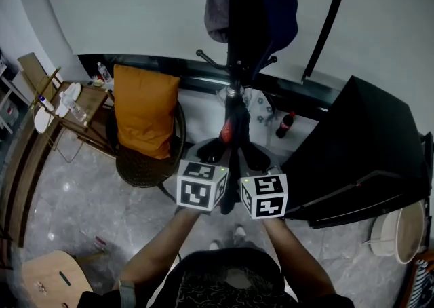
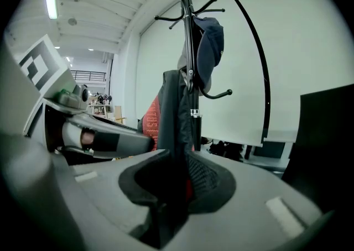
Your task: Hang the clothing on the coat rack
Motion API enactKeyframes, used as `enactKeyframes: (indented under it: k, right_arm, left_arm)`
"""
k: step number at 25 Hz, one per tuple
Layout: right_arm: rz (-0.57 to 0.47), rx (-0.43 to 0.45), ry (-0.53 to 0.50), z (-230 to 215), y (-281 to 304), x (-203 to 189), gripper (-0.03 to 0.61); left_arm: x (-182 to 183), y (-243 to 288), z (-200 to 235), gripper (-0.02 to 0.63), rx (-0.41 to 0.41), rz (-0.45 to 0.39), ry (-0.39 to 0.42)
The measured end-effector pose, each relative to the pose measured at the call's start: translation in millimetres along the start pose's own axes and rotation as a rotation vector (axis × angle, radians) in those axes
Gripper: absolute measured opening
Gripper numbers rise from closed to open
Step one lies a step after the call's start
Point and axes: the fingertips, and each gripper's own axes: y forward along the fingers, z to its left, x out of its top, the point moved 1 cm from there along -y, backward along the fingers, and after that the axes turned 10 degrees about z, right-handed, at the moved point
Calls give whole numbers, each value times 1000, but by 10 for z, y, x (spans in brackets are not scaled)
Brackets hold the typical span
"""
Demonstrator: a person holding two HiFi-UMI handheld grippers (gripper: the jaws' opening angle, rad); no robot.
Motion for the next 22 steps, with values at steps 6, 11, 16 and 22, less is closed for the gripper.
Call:
enactKeyframes:
  k: [6, 11, 16, 22]
  right_arm:
    - [-3, -2, 23, 109, -118, 39, 83]
    - [11, 2, 34, 192, -219, 24, 83]
    - [18, 27, 39, 291, -344, 24, 83]
    - [11, 26, 21, 263, -504, 27, 77]
  left_arm:
    - [-38, -136, -30, 95, -23, 7, 10]
    - [-102, -241, -69, 95, -44, 15, 13]
    - [-134, -328, -129, 94, -52, 10, 3]
    - [-93, -396, -267, 92, -66, -14, -17]
